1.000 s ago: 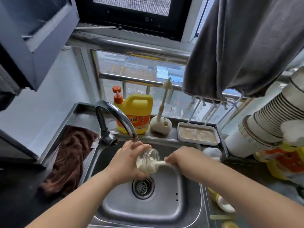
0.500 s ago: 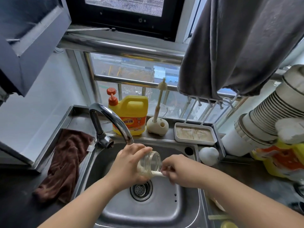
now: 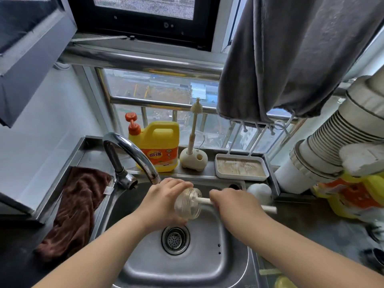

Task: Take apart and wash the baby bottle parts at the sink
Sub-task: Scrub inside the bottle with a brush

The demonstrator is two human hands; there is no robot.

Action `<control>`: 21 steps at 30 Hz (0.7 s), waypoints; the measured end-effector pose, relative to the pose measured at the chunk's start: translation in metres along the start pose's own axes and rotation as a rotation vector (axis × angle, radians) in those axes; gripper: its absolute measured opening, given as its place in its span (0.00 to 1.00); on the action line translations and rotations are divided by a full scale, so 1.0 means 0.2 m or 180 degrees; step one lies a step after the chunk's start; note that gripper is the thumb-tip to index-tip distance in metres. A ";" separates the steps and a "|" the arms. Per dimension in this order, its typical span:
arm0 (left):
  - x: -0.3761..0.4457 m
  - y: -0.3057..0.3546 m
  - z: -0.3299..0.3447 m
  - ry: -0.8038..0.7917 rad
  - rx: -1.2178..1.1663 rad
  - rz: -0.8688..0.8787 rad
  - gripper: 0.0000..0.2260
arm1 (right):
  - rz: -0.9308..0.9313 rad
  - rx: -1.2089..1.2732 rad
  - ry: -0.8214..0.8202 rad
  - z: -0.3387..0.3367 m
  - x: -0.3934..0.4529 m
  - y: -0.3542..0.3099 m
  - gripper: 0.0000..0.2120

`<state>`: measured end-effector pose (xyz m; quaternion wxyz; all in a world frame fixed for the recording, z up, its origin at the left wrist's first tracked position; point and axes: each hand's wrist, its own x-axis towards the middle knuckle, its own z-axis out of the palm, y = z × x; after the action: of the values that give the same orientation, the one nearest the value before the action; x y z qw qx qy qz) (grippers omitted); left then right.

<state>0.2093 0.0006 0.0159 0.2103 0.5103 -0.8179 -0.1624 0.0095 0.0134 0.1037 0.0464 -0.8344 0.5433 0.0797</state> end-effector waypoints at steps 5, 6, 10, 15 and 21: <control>-0.03 0.04 0.05 0.0397 0.0191 0.0238 0.35 | 0.0388 0.1455 -0.1243 0.01 0.00 0.03 0.06; -0.04 0.04 0.05 0.0466 0.0221 0.0248 0.34 | 0.0436 0.1796 -0.1387 0.01 0.00 0.04 0.05; -0.03 0.05 0.05 0.0565 0.0237 0.0262 0.32 | 0.0404 0.1694 -0.1319 0.00 -0.02 0.06 0.04; -0.03 0.03 0.03 0.0253 -0.0332 -0.0065 0.36 | -0.0299 -0.0613 0.0483 0.02 -0.03 0.08 0.12; -0.01 0.01 0.00 0.0299 -0.0048 0.0069 0.34 | -0.0413 -0.0502 0.0353 0.02 -0.06 0.08 0.12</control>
<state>0.2088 0.0025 0.0159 0.2541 0.5068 -0.8114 -0.1422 -0.0097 0.0190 0.1014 -0.0445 -0.8720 0.4820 0.0727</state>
